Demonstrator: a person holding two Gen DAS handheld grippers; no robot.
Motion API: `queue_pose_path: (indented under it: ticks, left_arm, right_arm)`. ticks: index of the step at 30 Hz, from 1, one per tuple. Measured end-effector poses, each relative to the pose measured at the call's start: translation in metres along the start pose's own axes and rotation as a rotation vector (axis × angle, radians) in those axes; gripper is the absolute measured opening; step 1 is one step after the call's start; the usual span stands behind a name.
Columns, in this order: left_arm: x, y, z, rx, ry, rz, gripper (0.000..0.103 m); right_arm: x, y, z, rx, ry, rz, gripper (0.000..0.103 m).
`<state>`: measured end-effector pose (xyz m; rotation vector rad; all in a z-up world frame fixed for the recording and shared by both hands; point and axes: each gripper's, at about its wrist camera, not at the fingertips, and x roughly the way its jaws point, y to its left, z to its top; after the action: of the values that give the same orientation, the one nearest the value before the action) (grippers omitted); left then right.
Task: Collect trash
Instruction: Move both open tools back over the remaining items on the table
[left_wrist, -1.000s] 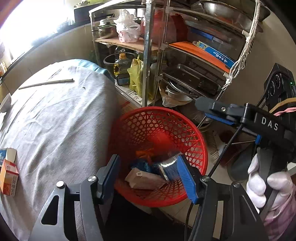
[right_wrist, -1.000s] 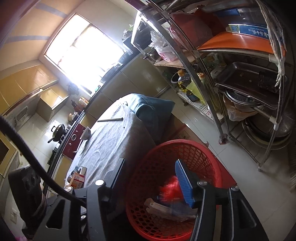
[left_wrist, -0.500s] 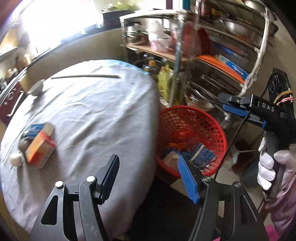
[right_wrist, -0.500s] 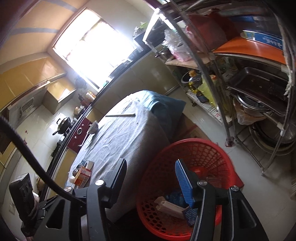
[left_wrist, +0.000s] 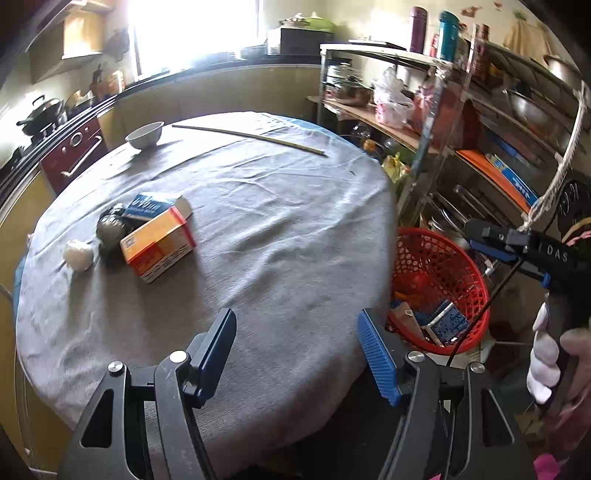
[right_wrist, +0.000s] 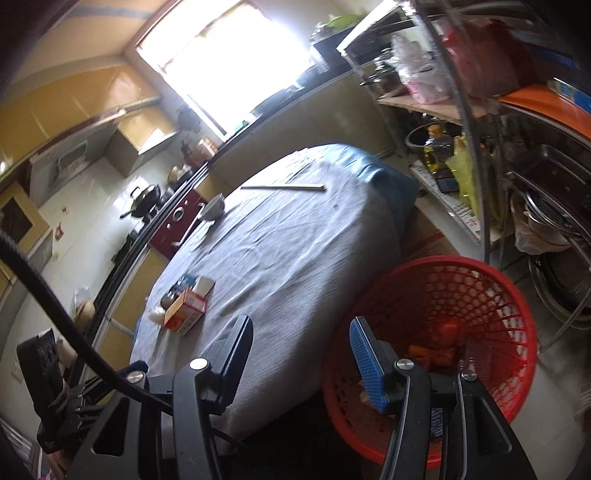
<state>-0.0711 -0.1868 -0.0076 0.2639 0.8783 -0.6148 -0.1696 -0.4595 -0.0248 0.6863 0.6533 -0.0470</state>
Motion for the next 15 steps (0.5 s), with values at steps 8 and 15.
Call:
queue_pose_path:
  ticks: [8,15]
  left_arm:
    - [0.0,0.024,-0.01,-0.046,-0.008,0.014,0.069]
    - [0.003,0.059,-0.02,-0.119,-0.009,0.037,0.069]
  right_arm:
    - [0.027,0.032,-0.011,-0.066,0.079,0.005,0.059]
    - [0.049,0.061,-0.017,-0.12,0.138,0.005,0.058]
